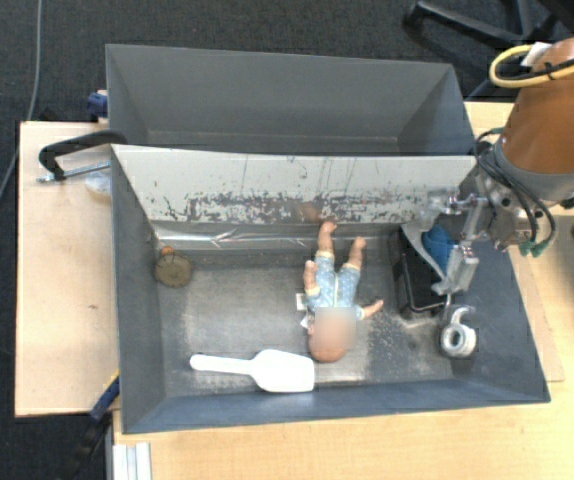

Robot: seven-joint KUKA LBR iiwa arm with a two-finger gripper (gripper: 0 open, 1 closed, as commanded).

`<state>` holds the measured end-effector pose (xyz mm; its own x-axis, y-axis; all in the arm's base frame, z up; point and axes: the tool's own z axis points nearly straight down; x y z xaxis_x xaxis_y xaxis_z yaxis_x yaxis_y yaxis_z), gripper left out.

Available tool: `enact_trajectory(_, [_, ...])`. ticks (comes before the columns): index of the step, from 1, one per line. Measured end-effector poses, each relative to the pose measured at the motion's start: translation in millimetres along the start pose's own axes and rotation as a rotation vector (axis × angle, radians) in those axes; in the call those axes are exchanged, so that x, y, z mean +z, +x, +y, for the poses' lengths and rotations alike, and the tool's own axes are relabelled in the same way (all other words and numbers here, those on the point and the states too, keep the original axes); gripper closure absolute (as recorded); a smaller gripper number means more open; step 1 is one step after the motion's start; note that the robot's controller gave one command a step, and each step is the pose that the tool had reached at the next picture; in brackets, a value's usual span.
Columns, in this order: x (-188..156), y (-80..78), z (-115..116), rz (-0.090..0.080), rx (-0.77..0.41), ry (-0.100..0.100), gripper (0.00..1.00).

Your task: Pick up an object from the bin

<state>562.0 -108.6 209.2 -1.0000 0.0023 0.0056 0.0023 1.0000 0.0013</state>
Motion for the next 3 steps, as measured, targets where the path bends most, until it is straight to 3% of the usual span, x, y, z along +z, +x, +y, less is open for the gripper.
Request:
enact_trajectory(1, [-4.8,-1.7,0.5,-0.009,-0.002,0.001,0.0])
enact_trajectory(2, [32.7,12.1,-10.5,-0.015,-0.179,0.003,0.0])
enact_trajectory(3, [54.0,49.2,-0.1,-0.005,-0.586,0.002,0.0])
